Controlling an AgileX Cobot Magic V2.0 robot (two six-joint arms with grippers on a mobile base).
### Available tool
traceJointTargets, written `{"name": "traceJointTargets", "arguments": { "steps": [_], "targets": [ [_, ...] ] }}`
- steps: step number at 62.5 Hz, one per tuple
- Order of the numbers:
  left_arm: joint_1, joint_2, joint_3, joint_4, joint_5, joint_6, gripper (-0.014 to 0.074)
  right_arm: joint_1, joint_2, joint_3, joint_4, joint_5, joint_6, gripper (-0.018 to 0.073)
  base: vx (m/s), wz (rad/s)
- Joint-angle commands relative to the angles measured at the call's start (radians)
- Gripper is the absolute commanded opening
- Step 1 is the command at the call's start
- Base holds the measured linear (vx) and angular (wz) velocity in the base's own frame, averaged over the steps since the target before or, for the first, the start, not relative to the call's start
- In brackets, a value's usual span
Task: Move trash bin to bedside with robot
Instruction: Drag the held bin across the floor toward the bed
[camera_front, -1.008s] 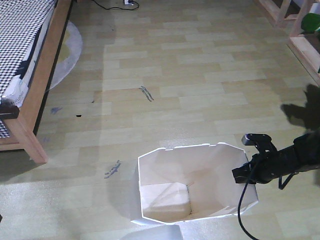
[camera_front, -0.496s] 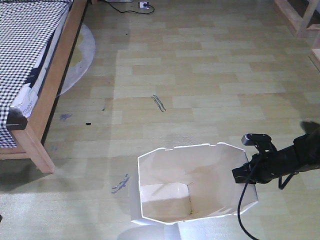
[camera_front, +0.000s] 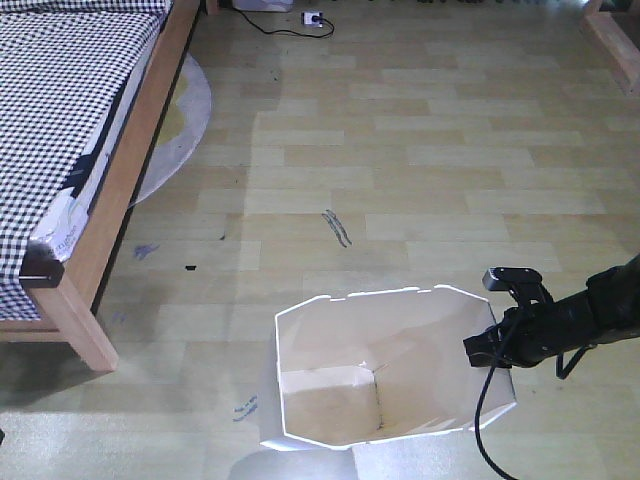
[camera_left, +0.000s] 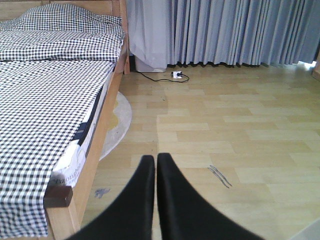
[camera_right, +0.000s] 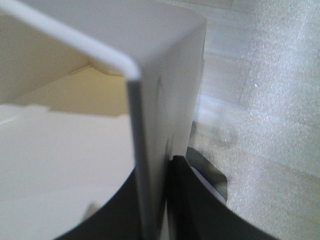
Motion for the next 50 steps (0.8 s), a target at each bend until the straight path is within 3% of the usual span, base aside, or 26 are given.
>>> {"name": "traceJointTargets", "arguments": {
  "steps": [1, 50],
  "targets": [
    [-0.002, -0.014, 0.019, -0.004, -0.069, -0.004, -0.0007, -0.002, -0.072, -0.008, 0.041, 0.212, 0.002, -0.0005, 0.23, 0.04],
    [-0.002, -0.014, 0.019, -0.004, -0.069, -0.004, -0.0007, -0.002, -0.072, -0.008, 0.041, 0.212, 0.002, -0.0005, 0.25, -0.03]
  ]
}}
